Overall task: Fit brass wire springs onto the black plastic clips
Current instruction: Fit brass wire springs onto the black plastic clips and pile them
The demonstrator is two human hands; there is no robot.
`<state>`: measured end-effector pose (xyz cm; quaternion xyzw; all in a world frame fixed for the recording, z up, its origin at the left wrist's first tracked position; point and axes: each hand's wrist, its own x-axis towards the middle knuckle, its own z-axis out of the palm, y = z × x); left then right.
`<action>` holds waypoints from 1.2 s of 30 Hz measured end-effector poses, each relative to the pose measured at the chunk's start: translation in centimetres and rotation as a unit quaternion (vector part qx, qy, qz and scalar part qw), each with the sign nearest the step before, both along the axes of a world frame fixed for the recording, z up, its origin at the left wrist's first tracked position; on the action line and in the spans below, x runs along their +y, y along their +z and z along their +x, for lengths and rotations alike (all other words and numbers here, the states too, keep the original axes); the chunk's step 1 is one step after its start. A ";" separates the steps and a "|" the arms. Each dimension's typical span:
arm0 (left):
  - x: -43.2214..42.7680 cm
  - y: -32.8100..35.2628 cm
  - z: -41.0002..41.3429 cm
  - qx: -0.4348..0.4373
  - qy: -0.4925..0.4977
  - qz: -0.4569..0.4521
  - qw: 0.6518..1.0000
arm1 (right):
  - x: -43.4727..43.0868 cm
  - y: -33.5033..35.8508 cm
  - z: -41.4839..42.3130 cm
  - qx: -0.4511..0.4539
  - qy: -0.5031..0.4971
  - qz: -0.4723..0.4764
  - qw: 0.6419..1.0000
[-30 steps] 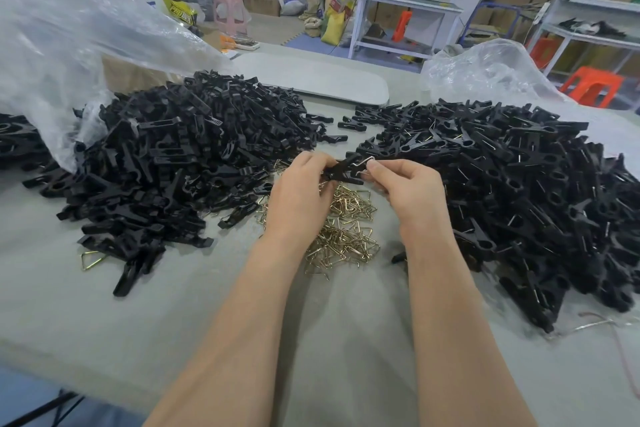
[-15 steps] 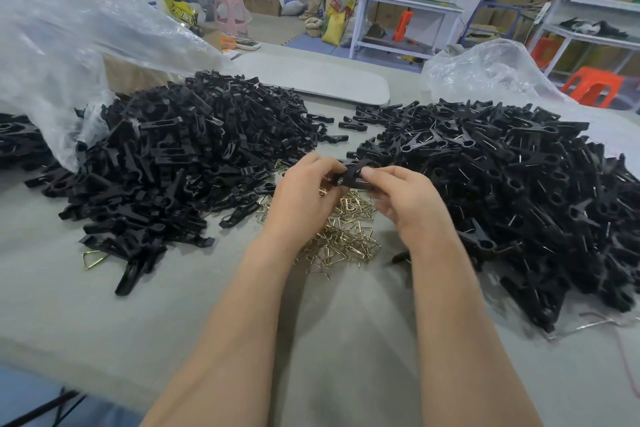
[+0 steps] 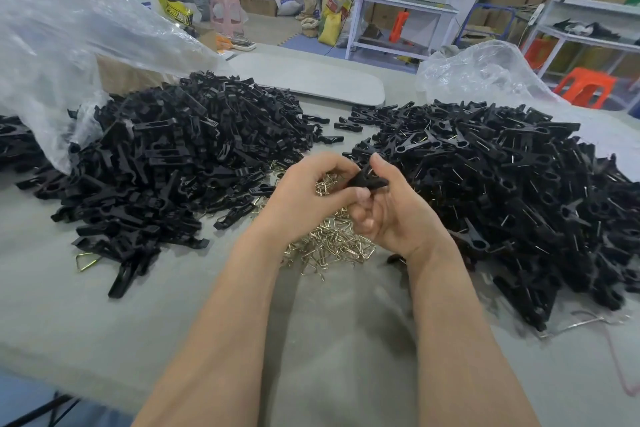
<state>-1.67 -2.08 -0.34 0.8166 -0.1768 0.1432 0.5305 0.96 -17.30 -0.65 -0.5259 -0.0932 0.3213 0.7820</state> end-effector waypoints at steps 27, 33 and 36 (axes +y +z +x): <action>2.2 -0.6 1.7 0.075 0.363 -0.450 0.813 | 3.1 2.4 2.2 -0.288 -0.256 -0.376 0.843; 1.9 -0.7 2.1 0.061 0.362 -0.447 0.816 | 8.4 -1.2 2.5 -0.389 -0.127 -0.560 0.721; 1.8 -1.0 2.1 0.066 0.356 -0.438 0.823 | 9.9 -1.3 3.0 -0.365 -0.114 -0.611 0.693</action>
